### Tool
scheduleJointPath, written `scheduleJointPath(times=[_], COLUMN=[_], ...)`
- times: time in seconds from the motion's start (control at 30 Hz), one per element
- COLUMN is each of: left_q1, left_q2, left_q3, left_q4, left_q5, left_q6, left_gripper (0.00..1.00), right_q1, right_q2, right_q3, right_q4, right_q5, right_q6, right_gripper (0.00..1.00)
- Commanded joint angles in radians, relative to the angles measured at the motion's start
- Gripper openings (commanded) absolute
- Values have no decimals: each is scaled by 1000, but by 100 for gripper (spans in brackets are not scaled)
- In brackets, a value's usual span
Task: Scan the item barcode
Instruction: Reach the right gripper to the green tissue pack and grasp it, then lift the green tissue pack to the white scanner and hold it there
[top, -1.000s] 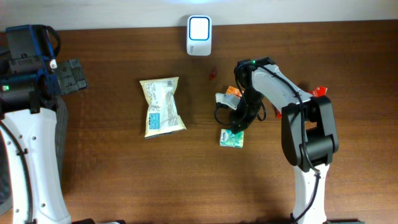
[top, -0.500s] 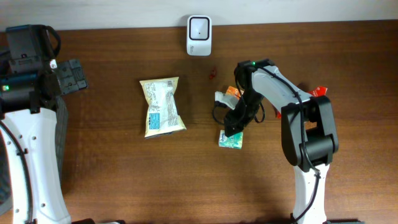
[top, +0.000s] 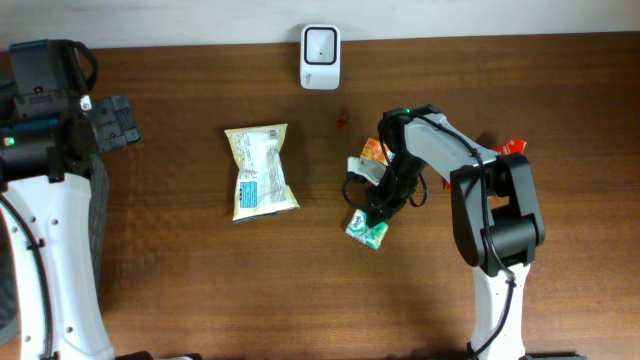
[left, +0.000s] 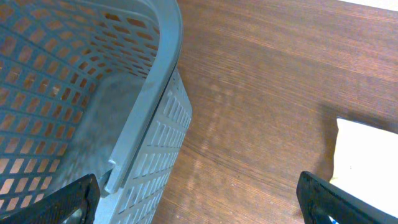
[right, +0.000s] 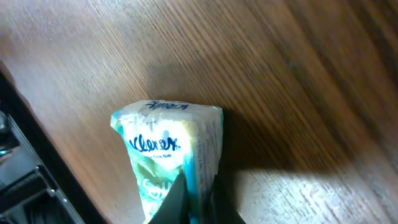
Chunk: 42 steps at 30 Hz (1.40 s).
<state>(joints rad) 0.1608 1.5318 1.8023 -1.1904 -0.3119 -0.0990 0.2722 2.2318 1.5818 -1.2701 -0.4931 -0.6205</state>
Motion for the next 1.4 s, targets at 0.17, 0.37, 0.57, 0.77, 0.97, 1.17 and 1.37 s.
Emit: scheduleJointPath(times=[0.17,0.37,0.57,0.77,0.97,1.17,1.37], left_q1=[1,1,1,1,1,1,1], left_q2=[2,2,2,2,2,2,2], left_q3=[-2,-2,-2,-2,-2,-2,-2], left_q4=[0,0,0,0,0,0,0], left_q5=[-6,-7,-6,-7,-6,-6,-7], left_q6=[-13,-13,-13,-13,-13,-13,-13], left_gripper=[99,99,99,99,99,99,99], right_q1=[-10,-105,-263,-333,-325,-158,107], right_q2=[-15,-15,-15,-15,-15,-15,-8], right_q3=[244,425,439,439,451,731,871], right_q4=[-142,-213,-232,-222,-222,-46,223], right_q5=[-281,-665,-1059,-1059,-1028,-330,746], right_q6=[35,35,60,140,153,619,682], right_gripper=[4,4,4,4,4,4,4])
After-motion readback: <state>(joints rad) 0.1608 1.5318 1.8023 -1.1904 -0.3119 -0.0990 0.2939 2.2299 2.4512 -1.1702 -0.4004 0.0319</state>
